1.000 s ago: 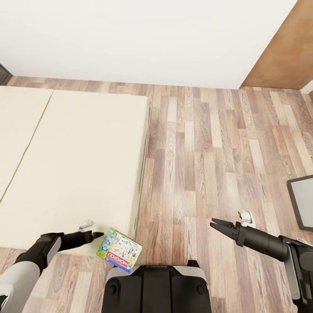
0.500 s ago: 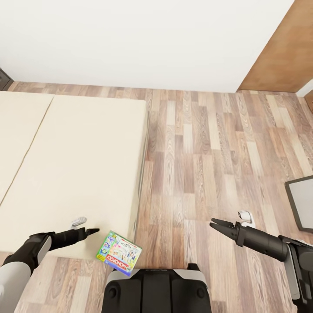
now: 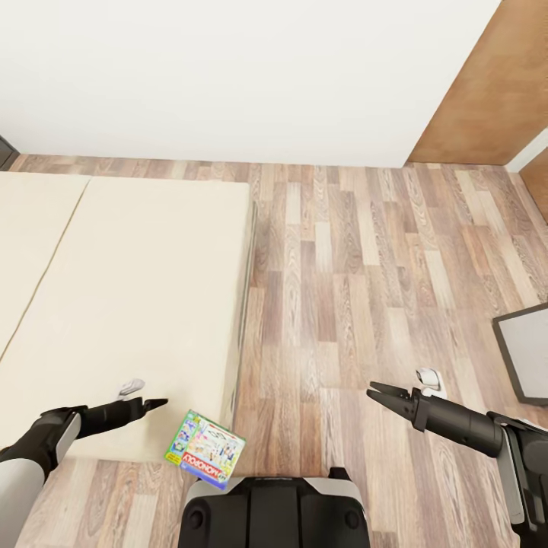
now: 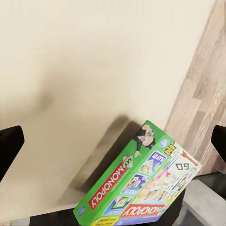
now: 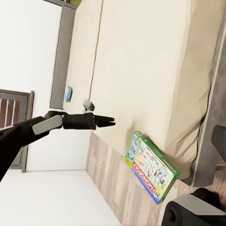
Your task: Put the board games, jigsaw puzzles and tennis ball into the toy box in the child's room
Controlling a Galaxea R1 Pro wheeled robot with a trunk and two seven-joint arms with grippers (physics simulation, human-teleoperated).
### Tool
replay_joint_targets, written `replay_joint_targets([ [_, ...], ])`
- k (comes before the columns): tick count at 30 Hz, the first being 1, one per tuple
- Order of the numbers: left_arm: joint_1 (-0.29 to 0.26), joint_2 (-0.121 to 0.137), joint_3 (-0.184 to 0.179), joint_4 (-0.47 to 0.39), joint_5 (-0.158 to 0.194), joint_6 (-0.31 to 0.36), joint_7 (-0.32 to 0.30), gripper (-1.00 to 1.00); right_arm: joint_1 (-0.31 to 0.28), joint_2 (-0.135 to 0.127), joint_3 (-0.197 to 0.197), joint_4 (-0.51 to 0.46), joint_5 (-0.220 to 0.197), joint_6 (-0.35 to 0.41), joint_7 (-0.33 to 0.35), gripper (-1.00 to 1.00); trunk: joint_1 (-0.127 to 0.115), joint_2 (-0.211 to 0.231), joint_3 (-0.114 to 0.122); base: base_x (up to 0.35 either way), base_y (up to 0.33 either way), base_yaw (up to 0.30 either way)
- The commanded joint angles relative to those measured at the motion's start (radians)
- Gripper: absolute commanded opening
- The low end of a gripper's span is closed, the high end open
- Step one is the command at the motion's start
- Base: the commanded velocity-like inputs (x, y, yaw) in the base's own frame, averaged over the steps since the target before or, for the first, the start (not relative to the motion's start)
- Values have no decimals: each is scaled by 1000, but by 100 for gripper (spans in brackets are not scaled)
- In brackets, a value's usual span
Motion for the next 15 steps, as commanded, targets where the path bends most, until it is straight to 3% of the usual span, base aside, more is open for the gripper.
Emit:
replay_joint_targets([
  [1, 0, 0, 5, -2, 0, 9, -4, 100, 0, 0, 0, 0, -2, 8, 2, 100, 1, -1, 1, 0, 0, -75],
  [15, 0, 3, 5, -23, 1, 10, -8, 100, -1, 0, 0, 0, -3, -1, -25, 100, 1, -1, 23, 0, 0, -73],
])
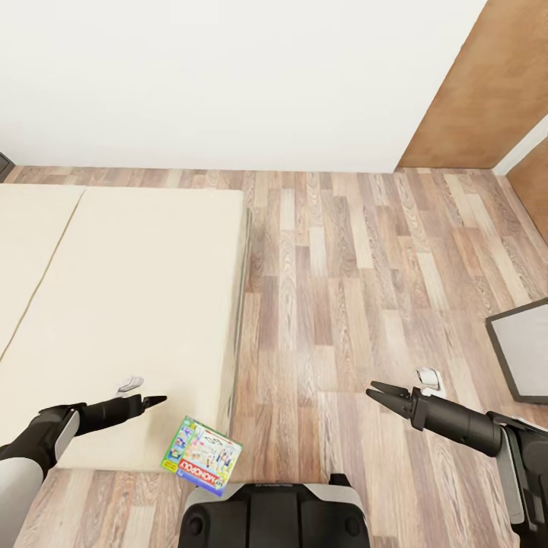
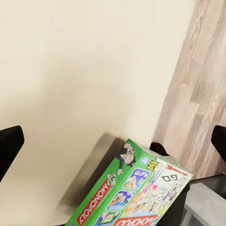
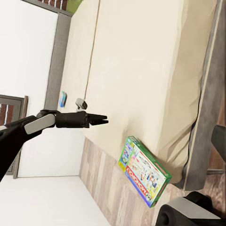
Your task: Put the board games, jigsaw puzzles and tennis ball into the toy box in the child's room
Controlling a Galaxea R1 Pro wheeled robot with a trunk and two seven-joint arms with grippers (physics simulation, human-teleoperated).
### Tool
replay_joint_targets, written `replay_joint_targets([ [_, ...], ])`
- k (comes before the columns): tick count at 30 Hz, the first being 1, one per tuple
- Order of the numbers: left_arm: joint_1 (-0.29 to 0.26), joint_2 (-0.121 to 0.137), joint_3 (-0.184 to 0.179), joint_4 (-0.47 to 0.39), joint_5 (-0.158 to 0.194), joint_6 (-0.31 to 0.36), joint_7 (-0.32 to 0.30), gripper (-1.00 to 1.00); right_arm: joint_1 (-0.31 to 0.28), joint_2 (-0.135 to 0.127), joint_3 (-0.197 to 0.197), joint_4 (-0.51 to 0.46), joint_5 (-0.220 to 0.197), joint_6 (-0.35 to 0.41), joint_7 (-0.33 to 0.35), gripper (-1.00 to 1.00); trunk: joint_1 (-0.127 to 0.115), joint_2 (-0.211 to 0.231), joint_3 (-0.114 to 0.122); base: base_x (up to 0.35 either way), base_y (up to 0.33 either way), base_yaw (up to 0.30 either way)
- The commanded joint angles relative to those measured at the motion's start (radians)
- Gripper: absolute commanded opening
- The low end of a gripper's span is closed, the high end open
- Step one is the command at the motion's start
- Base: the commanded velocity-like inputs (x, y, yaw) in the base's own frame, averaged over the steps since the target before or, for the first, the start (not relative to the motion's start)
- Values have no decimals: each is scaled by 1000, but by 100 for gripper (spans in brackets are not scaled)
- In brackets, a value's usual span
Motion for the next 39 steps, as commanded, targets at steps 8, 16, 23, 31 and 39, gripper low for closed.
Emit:
replay_joint_targets([
  [8, 0, 1, 5, -3, 1, 11, -4, 100, 0, 0, 1, 0, -3, 9, -13, 100, 1, -1, 10, 0, 0, -25],
  [16, 0, 2, 5, -4, 1, 13, -4, 100, 0, 0, 1, -1, -3, 9, -15, 100, 1, -1, 13, 0, 0, -4],
  [23, 0, 3, 5, -4, 1, 13, -4, 100, 0, 0, 1, -1, -3, 9, -16, 100, 1, -1, 13, 0, 0, 0],
  [31, 0, 3, 5, -4, 1, 12, -4, 100, 0, 0, 1, -1, -3, 9, -17, 100, 1, -1, 13, 0, 0, 0],
  [39, 0, 3, 5, -4, 1, 12, -8, 100, 0, 0, 1, -1, -3, 10, -17, 100, 1, -1, 13, 0, 0, 0],
])
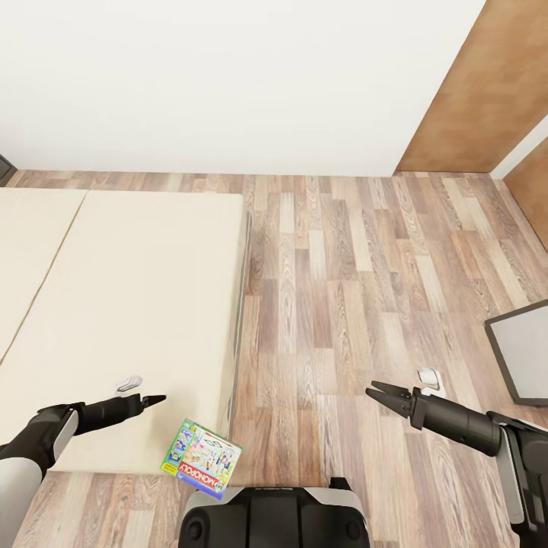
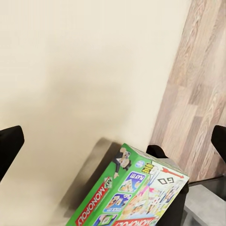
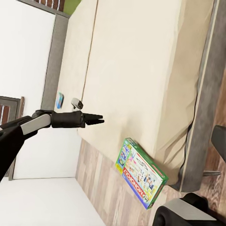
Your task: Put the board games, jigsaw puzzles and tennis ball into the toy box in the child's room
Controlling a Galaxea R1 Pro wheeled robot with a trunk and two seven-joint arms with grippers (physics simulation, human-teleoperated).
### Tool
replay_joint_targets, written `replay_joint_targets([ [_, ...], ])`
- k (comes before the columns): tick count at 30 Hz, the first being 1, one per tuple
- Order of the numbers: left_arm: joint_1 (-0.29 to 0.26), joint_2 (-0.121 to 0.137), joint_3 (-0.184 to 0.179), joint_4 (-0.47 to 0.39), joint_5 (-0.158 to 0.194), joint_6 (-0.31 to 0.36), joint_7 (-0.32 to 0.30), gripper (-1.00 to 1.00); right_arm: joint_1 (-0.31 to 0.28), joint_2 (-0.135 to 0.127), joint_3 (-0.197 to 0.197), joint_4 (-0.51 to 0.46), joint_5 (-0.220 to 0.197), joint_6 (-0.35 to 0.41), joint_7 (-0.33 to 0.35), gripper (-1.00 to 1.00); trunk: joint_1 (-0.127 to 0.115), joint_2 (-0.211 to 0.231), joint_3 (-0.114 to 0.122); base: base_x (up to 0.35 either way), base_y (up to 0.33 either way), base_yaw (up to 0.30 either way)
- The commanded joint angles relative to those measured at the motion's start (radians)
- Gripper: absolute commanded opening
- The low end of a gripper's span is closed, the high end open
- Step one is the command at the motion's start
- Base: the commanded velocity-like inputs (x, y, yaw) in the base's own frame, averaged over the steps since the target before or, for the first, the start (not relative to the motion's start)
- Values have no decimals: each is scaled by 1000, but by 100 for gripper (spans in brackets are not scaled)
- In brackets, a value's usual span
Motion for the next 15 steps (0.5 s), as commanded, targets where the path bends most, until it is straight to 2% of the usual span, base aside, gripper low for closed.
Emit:
replay_joint_targets([
  [1, 0, 0, 4, 0, 0, 9, -7, 100, 0, 0, 0, 0, -2, 10, 1, 100, 0, -1, -1, 0, 0, 0],
  [15, 0, 13, 4, -1, 0, 11, -99, 100, 0, 0, 0, 0, -2, 9, -15, 100, 0, -1, -1, 0, 0, 0],
])
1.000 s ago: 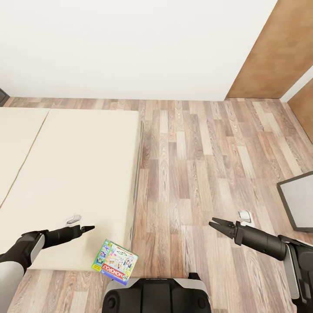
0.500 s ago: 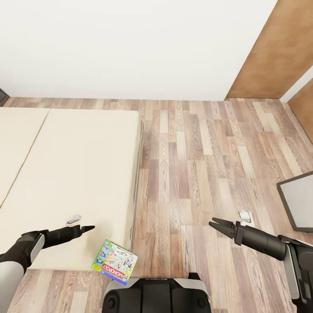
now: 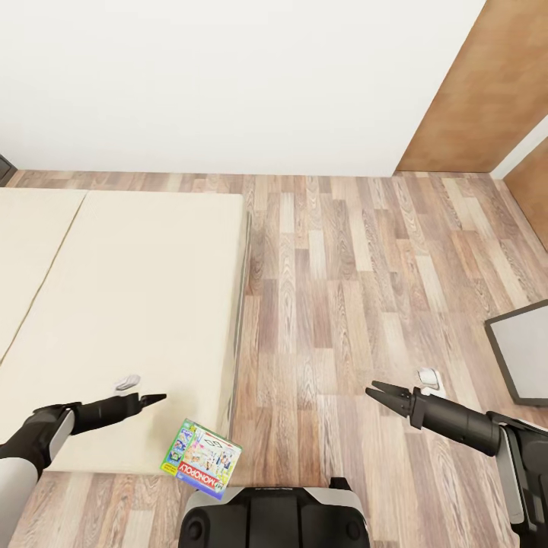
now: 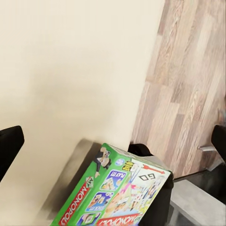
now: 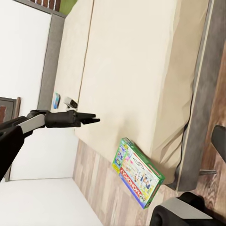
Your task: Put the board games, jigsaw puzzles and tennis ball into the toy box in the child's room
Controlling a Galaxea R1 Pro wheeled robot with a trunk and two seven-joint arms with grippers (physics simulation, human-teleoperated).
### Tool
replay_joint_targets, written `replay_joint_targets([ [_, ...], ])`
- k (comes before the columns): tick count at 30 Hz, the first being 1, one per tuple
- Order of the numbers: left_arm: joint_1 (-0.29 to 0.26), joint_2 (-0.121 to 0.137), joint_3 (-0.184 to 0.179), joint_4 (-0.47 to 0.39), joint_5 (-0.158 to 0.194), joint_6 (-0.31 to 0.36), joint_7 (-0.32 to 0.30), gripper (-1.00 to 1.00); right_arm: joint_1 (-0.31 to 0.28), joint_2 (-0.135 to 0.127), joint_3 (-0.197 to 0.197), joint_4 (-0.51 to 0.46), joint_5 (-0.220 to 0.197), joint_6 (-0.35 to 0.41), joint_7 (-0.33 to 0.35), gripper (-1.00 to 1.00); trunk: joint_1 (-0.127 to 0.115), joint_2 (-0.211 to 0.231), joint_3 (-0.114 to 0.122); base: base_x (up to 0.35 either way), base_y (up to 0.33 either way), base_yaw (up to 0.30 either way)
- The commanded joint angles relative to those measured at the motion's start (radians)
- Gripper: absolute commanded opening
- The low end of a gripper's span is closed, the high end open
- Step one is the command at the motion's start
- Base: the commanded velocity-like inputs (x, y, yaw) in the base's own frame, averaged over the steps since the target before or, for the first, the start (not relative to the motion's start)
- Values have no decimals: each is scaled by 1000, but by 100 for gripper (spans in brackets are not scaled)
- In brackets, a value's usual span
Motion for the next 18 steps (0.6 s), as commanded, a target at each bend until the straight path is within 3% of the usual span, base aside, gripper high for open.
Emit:
replay_joint_targets([
  [1, 0, 1, 4, 0, 0, 10, -12, 100, 0, 0, 0, 0, -3, 10, 1, 100, 0, -1, -1, 0, 0, 0],
  [8, 0, 7, 4, 0, 0, 10, -76, 100, 0, 2, 0, 0, -2, 10, 0, 100, 0, -1, 4, 0, 0, 0],
  [18, 0, 32, 4, 0, 0, 10, -163, 100, 0, 28, 9, 0, -1, 10, -3, 100, 0, -1, 19, 0, 0, 0],
])
